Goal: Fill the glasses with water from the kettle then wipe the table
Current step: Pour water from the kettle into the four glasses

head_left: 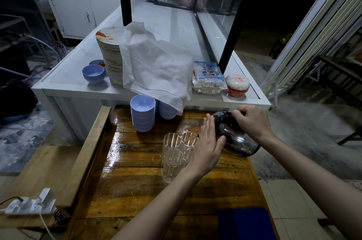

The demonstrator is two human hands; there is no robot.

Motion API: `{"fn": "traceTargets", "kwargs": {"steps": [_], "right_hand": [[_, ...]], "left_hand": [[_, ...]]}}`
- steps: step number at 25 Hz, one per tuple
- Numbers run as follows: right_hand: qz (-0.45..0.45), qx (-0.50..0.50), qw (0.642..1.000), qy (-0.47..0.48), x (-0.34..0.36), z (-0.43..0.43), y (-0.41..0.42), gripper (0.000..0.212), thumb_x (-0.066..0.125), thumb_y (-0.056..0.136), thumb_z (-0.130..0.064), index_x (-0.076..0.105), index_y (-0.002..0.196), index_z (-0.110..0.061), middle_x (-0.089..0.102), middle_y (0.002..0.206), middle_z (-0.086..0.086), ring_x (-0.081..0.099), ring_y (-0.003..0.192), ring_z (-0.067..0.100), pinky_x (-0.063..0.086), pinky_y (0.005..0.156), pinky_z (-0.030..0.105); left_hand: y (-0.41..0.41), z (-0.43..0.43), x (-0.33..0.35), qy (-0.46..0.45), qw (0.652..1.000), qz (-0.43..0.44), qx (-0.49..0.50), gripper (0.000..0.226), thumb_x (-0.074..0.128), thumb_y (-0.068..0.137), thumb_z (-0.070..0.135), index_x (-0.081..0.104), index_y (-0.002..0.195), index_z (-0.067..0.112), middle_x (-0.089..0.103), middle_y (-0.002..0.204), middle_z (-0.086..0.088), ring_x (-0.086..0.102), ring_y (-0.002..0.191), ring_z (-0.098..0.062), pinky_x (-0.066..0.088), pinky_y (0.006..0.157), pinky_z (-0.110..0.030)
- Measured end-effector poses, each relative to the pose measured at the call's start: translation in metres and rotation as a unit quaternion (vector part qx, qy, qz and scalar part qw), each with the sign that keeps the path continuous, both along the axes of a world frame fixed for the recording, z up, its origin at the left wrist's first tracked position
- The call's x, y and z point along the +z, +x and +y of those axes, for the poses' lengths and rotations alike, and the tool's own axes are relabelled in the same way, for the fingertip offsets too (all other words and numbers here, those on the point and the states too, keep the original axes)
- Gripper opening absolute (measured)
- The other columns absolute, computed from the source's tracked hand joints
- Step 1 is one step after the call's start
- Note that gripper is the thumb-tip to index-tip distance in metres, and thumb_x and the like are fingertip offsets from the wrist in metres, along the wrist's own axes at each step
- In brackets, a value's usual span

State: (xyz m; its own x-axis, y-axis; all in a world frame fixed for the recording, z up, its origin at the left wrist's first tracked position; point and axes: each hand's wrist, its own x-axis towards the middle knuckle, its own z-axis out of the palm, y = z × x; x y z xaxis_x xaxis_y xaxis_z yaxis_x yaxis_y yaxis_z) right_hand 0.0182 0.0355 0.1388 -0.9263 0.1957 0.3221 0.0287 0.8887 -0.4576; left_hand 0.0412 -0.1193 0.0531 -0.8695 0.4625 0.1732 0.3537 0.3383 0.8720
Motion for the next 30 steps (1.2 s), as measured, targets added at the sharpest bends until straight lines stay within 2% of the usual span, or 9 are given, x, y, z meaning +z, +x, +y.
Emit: {"fn": "traceTargets", "kwargs": {"steps": [3, 6, 11, 16, 22, 30], "right_hand": [[0.008, 0.014, 1.000, 0.018, 0.003, -0.002, 0.001, 0.030, 0.049, 0.078, -0.037, 0.064, 0.056, -0.023, 0.060, 0.050, -0.004, 0.054, 0.050, 0.011, 0.032, 0.046, 0.023], [0.031, 0.022, 0.999, 0.038, 0.002, -0.003, 0.001, 0.032, 0.050, 0.078, -0.035, 0.066, 0.056, -0.019, 0.058, 0.048, -0.001, 0.052, 0.047, 0.011, 0.029, 0.046, 0.022], [0.057, 0.037, 0.996, 0.054, -0.001, -0.003, 0.001, 0.035, 0.050, 0.079, -0.035, 0.067, 0.055, -0.015, 0.054, 0.046, -0.004, 0.051, 0.046, 0.015, 0.032, 0.062, 0.027], [0.066, 0.026, 0.995, 0.063, -0.002, -0.001, 0.000, 0.039, 0.049, 0.077, -0.034, 0.063, 0.051, -0.008, 0.055, 0.045, 0.003, 0.052, 0.046, 0.023, 0.030, 0.059, 0.027], [0.051, -0.003, 0.999, 0.015, 0.000, 0.002, 0.007, 0.035, 0.050, 0.078, -0.030, 0.056, 0.048, -0.014, 0.051, 0.044, 0.000, 0.048, 0.044, 0.014, 0.030, 0.046, 0.023], [0.028, -0.138, 0.980, -0.143, -0.023, 0.014, 0.025, 0.039, 0.056, 0.086, -0.020, 0.055, 0.052, -0.002, 0.046, 0.049, 0.006, 0.042, 0.052, 0.019, 0.031, 0.051, 0.032]], "left_hand": [[-0.001, -0.002, 0.000, 0.004, 1.000, -0.002, -0.001, 0.065, 0.030, 0.104, 0.034, -0.010, 0.153, 0.017, -0.019, 0.160, 0.005, -0.020, 0.145, -0.002, -0.005, 0.122, -0.030], [0.000, -0.002, -0.001, 0.005, 1.000, -0.003, -0.001, 0.065, 0.030, 0.104, 0.034, -0.010, 0.153, 0.018, -0.020, 0.159, 0.005, -0.019, 0.145, -0.002, -0.004, 0.122, -0.030], [0.001, -0.002, -0.003, 0.016, 1.000, -0.011, -0.006, 0.065, 0.030, 0.104, 0.035, -0.011, 0.153, 0.020, -0.021, 0.158, 0.009, -0.020, 0.145, 0.001, -0.005, 0.122, -0.030], [0.001, -0.001, 0.000, 0.014, 1.000, -0.007, -0.004, 0.064, 0.030, 0.104, 0.032, -0.009, 0.153, 0.017, -0.019, 0.159, 0.005, -0.019, 0.146, -0.002, -0.005, 0.122, -0.029], [-0.004, 0.002, 0.005, 0.003, 1.000, 0.000, -0.016, 0.063, 0.031, 0.105, 0.031, -0.007, 0.153, 0.016, -0.015, 0.161, 0.002, -0.018, 0.146, -0.003, -0.006, 0.121, -0.026], [-0.012, 0.007, 0.011, -0.039, 0.997, 0.042, -0.056, 0.059, 0.032, 0.104, 0.030, 0.005, 0.154, 0.013, -0.002, 0.162, -0.002, -0.008, 0.148, -0.008, -0.004, 0.121, -0.025]]}}
